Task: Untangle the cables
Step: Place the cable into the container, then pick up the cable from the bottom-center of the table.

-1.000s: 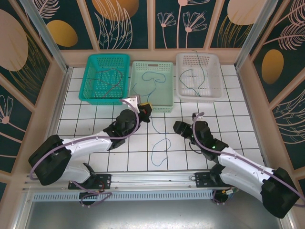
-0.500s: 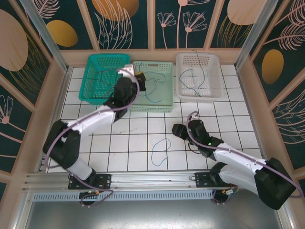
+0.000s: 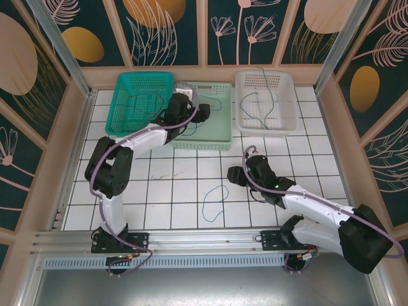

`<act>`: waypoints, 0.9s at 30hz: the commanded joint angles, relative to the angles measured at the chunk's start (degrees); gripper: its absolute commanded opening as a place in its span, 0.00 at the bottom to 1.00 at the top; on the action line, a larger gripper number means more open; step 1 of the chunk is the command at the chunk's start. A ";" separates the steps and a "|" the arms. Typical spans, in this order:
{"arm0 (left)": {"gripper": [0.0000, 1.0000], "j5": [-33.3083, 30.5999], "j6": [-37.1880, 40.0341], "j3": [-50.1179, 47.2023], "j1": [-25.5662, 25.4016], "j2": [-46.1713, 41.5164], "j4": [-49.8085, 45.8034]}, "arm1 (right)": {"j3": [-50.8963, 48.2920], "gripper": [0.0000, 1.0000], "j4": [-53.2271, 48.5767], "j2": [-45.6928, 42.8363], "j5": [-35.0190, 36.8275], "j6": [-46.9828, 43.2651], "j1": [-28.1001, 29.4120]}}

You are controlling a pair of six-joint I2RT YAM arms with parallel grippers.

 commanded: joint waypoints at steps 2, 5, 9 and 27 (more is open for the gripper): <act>0.99 -2.02 1.97 -6.49 -2.74 -10.48 4.37 | 1.17 0.51 -0.51 1.16 3.79 0.29 0.56; 0.98 -4.56 2.96 -11.94 -5.52 -15.89 4.26 | 1.68 0.52 0.47 1.12 3.88 -0.18 0.47; 0.99 -5.40 1.55 -19.88 -7.67 -21.98 4.48 | 3.45 0.51 -1.28 3.35 3.13 -1.32 0.63; 0.82 4.62 -1.62 -37.17 -11.96 -33.68 -2.21 | 9.64 0.39 -8.03 12.58 6.76 -2.35 4.03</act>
